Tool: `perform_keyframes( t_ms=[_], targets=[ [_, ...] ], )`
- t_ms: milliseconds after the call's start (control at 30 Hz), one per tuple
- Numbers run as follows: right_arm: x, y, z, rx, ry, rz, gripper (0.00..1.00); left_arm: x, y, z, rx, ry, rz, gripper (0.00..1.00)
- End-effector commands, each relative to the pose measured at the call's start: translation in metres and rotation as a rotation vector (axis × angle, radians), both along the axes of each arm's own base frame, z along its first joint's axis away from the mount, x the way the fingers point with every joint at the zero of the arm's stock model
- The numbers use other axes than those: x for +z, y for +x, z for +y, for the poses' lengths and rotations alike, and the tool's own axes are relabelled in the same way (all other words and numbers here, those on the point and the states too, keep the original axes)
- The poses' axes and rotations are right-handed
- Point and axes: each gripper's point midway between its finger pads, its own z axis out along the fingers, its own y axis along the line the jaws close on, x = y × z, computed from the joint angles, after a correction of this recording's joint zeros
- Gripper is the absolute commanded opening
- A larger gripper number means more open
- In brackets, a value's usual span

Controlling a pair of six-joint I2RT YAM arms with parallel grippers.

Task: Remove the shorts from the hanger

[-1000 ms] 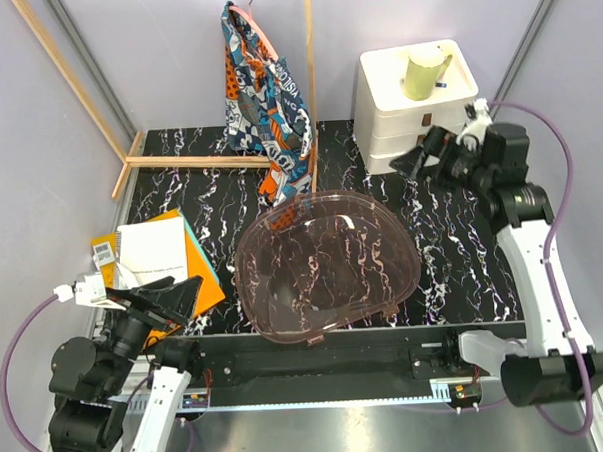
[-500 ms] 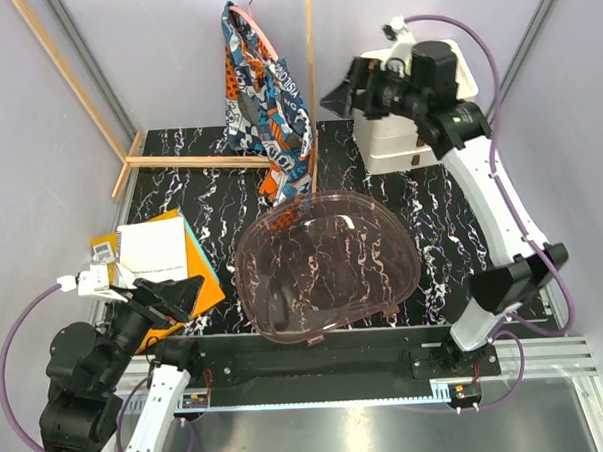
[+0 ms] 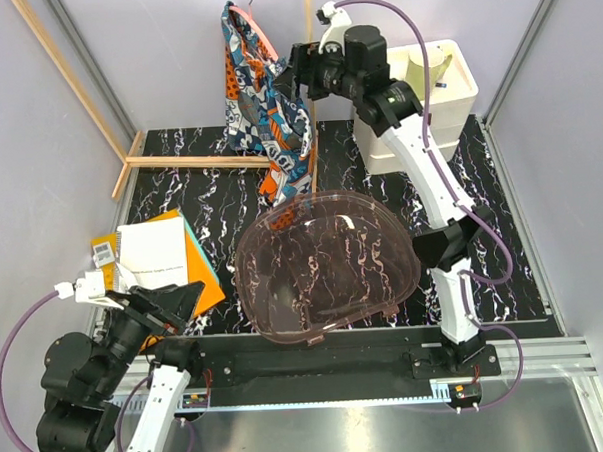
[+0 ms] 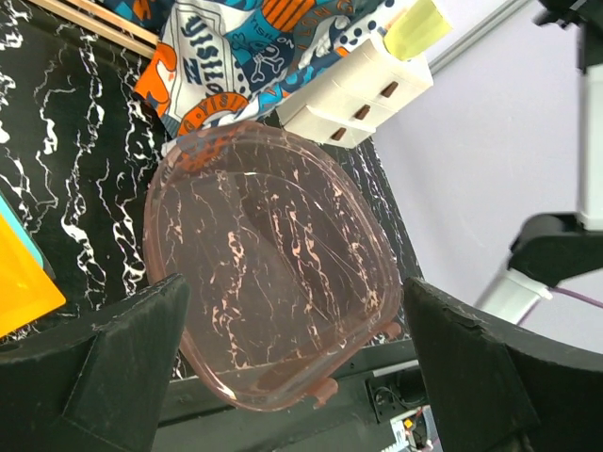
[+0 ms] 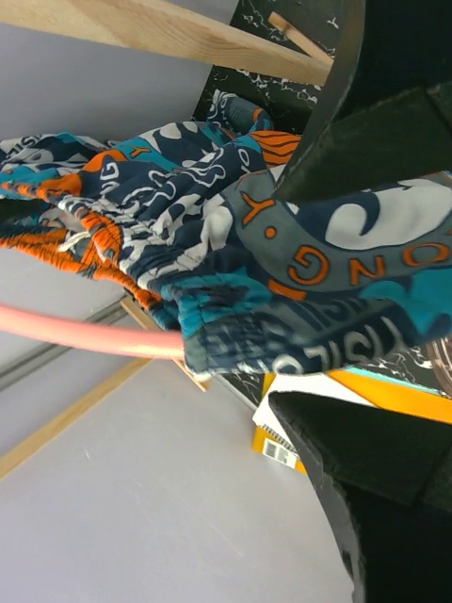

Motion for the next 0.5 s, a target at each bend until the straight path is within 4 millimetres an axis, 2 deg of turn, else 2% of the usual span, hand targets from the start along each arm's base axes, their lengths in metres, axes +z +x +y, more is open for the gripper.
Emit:
perform_keyframes(
  t_ms=[0,167,233,367,467],
  targets=[
    [0.019,0.005,0.006,-0.075,0.011,-0.075,0.82,0.011,-0.012,-0.007,-0.046,-0.032,-0.037,0.99],
    [0.007,0.013,0.018,-0.088,0.037,-0.044,0.65,0.011,-0.01,-0.006,-0.041,-0.032,-0.03,0.99],
    [0.007,0.009,0.026,-0.061,0.09,0.006,0.59,0.011,-0.009,-0.006,-0.04,-0.031,-0.025,0.99],
    [0.017,0.003,0.046,0.024,0.223,0.053,0.44,0.012,-0.008,-0.006,-0.04,-0.031,-0.024,0.99],
    [0.026,0.002,0.054,0.051,0.322,0.102,0.37,0.015,-0.008,-0.007,-0.042,-0.037,-0.021,0.99]
  ],
)
